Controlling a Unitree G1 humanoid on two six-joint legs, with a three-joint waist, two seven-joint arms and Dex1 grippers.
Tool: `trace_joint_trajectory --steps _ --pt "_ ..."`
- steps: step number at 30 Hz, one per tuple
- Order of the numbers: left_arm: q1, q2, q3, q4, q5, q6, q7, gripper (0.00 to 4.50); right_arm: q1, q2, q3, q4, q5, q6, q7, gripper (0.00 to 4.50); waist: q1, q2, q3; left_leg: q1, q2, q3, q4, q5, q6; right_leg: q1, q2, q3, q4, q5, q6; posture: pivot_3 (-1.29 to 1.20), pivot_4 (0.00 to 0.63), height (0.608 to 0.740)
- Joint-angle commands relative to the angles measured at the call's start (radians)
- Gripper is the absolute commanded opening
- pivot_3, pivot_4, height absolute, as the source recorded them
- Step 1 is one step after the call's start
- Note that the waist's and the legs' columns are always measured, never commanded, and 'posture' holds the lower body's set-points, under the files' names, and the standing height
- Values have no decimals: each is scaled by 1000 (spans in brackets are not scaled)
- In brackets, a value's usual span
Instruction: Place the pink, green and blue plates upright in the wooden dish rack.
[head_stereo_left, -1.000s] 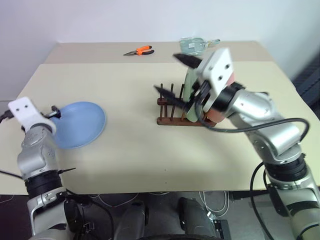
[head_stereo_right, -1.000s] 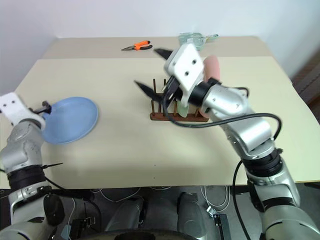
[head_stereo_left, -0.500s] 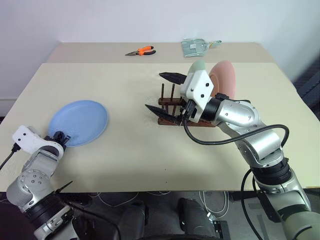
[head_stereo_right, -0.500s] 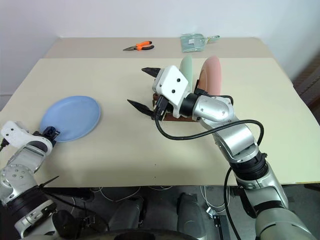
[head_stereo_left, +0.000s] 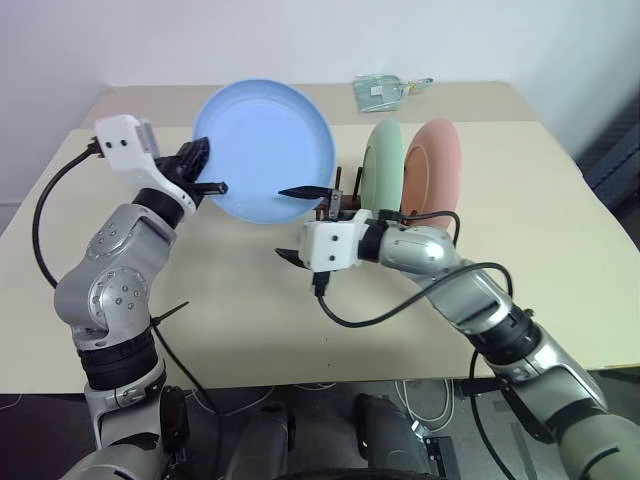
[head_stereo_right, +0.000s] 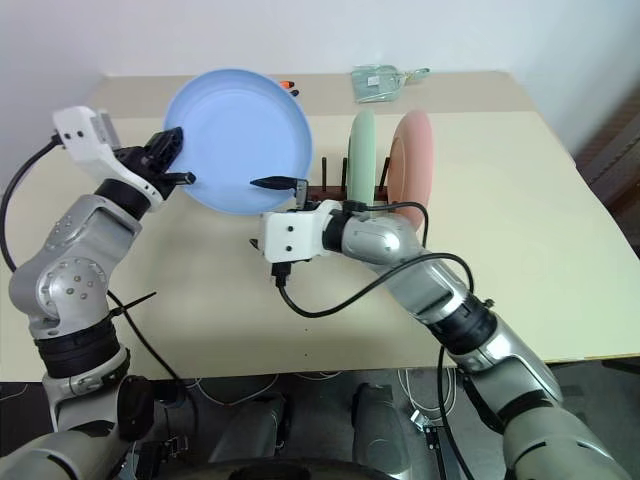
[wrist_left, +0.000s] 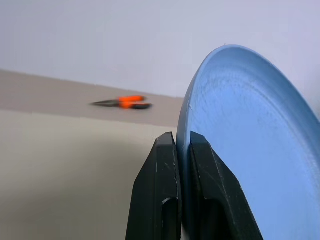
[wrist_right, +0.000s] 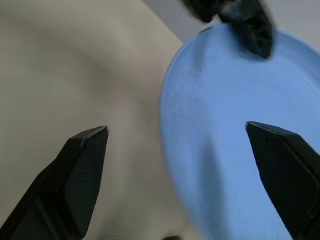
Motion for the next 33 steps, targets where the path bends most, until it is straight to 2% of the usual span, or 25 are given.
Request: trace_joint_trajectory --steps 1,4,6,7,9,14,16,18,22,26,33 --pt "-25 29 4 -85 -61 24 -11 0 -36 28 -19 52 -71 -53 -40 3126 4 0 0 0 0 0 0 0 0 0 0 0 0 0 0 0 150 740" --pt "-12 46 9 -100 -84 40 -11 0 -35 37 -40 64 -102 -71 -53 1510 6 0 0 0 0 0 0 0 0 1 0 0 0 0 0 0 150 740" --pt "-7 39 29 -98 -111 43 -1 0 -32 35 -47 62 -122 -87 -55 586 5 0 0 0 0 0 0 0 0 1 0 0 0 0 0 0 150 740" --pt "-6 29 42 -97 -126 35 3 347 -30 36 -52 60 -130 -96 -59 81 5 0 0 0 0 -1 0 0 0 1 0 0 0 0 0 0 150 740" --pt "-17 3 80 -85 -142 5 31 1102 -24 39 -64 52 -144 -113 -71 0 6 0 0 0 0 -1 0 0 0 1 0 0 0 0 0 0 150 740" --pt "-105 -41 229 29 -119 -161 172 3566 -3 89 -132 10 -81 -130 -100 0 5 -1 0 0 0 -2 1 0 -1 1 1 0 -1 0 0 0 150 740" --pt "-83 17 238 101 -9 -249 169 3566 24 131 -177 -29 9 -113 -86 0 0 -1 0 1 0 -1 -1 1 -1 1 1 0 -1 0 -1 0 150 740" --pt "21 105 157 146 133 -344 69 3566 65 218 -250 -109 201 -8 -67 0 -6 0 0 2 0 -1 -2 1 -1 1 2 1 0 0 -1 0 150 740" --pt "228 192 -53 153 303 -496 -120 3566 118 366 -399 -257 554 295 -104 0 8 0 0 0 1 0 -3 1 -1 -1 2 3 -1 1 -1 0 150 740" --pt "373 180 -207 107 359 -586 -254 3566 125 481 -537 -326 789 516 -253 0 15 1 1 -1 0 -4 -1 0 0 1 2 2 -2 -1 -5 0 150 740" --pt "467 145 -322 67 381 -633 -358 3566 145 528 -622 -385 946 689 -455 0 1 5 1 -1 1 -2 -6 0 0 -5 2 3 2 -1 -6 0 150 740"
